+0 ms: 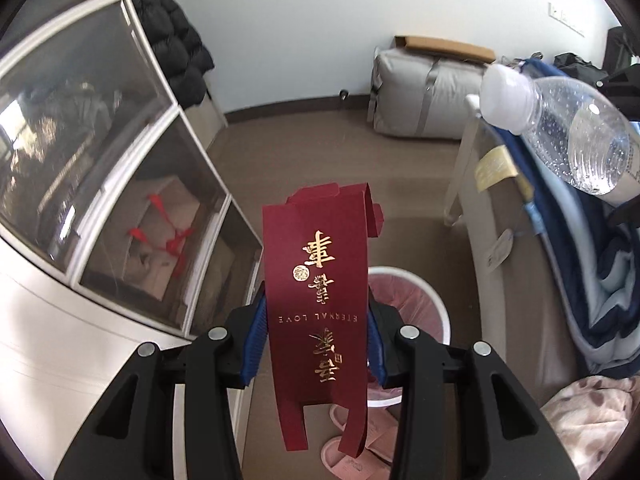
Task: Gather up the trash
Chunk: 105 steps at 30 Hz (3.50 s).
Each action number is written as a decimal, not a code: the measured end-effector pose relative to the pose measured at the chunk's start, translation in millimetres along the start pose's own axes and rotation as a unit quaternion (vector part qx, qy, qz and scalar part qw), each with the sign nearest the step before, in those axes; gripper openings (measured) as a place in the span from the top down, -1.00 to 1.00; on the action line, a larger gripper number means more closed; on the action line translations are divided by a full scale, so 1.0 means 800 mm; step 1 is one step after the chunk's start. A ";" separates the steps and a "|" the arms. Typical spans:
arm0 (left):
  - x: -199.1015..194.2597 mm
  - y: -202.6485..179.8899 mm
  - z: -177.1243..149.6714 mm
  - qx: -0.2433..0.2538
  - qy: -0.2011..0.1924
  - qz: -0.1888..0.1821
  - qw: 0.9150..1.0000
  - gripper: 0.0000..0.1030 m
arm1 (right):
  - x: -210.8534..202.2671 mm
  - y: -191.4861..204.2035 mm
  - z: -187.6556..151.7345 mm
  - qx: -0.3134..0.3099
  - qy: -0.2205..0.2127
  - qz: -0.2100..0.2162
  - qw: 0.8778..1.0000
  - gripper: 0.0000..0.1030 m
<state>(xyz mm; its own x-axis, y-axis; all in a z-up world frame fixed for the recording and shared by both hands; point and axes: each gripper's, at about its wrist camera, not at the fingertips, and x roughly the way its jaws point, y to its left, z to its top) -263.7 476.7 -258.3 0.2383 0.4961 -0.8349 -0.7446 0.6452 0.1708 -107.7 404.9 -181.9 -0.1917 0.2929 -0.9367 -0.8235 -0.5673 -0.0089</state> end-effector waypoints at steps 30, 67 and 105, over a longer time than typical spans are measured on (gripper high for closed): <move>0.177 -0.017 -0.093 0.034 0.077 -0.129 0.988 -0.84 | 0.178 0.029 0.032 -0.094 0.011 0.041 0.995 -0.68; -0.180 -0.233 0.026 0.187 -0.100 -0.101 0.972 -0.90 | -0.172 0.009 -0.185 0.007 -0.086 -0.143 0.986 -0.86; -0.233 -0.282 0.024 0.118 -0.029 0.029 0.992 -0.90 | -0.217 0.020 -0.239 -0.028 -0.171 -0.077 0.982 -0.86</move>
<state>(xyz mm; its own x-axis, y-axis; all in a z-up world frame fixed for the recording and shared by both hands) -128.4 249.7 -131.4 0.2399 0.5637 -0.7904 -0.5928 0.7298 0.3405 14.5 197.4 -86.5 -0.2434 0.6152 -0.7499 -0.8275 -0.5350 -0.1702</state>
